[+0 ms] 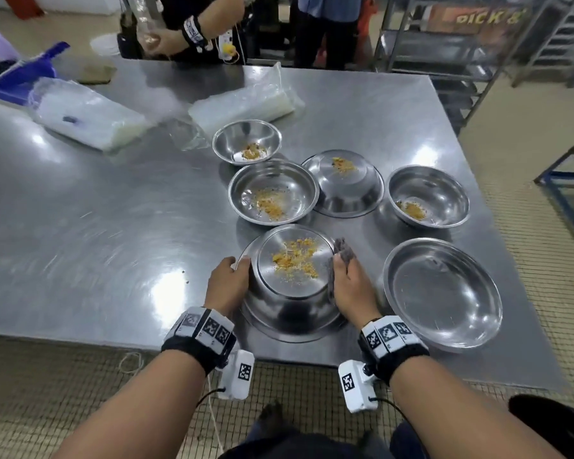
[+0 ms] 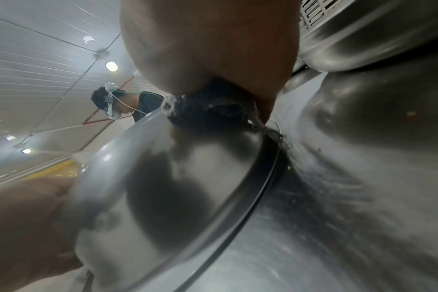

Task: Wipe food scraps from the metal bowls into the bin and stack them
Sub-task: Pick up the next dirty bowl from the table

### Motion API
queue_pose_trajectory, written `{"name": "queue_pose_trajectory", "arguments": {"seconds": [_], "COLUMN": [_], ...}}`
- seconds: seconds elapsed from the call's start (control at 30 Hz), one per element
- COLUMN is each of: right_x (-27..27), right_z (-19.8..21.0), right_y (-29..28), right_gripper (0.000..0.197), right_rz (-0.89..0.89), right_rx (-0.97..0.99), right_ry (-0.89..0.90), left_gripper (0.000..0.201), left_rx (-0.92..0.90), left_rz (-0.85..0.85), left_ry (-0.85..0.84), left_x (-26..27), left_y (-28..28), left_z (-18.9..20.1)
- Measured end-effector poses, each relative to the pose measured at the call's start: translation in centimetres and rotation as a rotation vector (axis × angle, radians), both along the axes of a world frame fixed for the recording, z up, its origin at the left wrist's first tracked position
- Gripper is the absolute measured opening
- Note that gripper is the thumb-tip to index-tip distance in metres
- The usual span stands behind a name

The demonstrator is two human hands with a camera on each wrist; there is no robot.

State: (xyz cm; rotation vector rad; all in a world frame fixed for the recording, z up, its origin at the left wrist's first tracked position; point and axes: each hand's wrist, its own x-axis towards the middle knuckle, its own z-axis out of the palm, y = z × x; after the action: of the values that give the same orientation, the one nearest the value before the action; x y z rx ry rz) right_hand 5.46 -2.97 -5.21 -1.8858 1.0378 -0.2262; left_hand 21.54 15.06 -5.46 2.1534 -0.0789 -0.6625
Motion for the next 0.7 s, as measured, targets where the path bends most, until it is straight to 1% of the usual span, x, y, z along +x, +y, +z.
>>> {"name": "queue_pose_trajectory", "arguments": {"seconds": [0.07,0.13,0.17,0.23,0.3,0.37,0.47,0.57,0.63,0.7], "right_x": [0.1,0.1,0.1,0.1,0.0,-0.1,-0.3,-0.4,-0.6,-0.7], "right_z": [-0.3,-0.4,-0.3,-0.2,-0.1,-0.2,-0.4,-0.4,-0.4,-0.4], "right_y": [0.4,0.7,0.8,1.0,1.1,1.3,1.8,2.1,2.3,2.5], "right_gripper": [0.054,0.052,0.051,0.049,0.048,0.048,0.049,0.048,0.048,0.048], "right_rz": [-0.037,-0.057,-0.062,-0.075,-0.087,-0.08,-0.075,-0.084,-0.072,-0.064], "right_rx": [-0.008,-0.018,-0.025,-0.039,-0.041,-0.038,-0.03,-0.022,-0.015,-0.005], "right_ry": [-0.011,-0.019,-0.03,-0.052,-0.066,-0.065,-0.079,-0.087,-0.073,-0.069], "left_gripper": [0.072,0.084,0.084,0.074,0.072,0.075,0.084,0.09,0.089,0.084], "left_rx": [-0.04,-0.086,-0.109,-0.161,-0.22,-0.269,-0.311,-0.359,-0.39,-0.423], "left_rz": [0.033,0.049,0.05,0.056,0.068,0.083,0.105,0.119,0.139,0.147], "left_ry": [0.056,0.088,0.094,0.113,0.151,0.194,0.269,0.287,0.268,0.249], "left_x": [0.4,0.8,1.1,1.3,1.6,1.6,1.5,1.4,1.0,0.5], "left_y": [0.2,0.3,0.4,0.5,0.8,0.9,1.1,1.3,1.7,1.9], "left_z": [-0.3,-0.4,-0.4,-0.2,-0.4,-0.7,-1.2,-1.7,-1.7,-1.5]}}
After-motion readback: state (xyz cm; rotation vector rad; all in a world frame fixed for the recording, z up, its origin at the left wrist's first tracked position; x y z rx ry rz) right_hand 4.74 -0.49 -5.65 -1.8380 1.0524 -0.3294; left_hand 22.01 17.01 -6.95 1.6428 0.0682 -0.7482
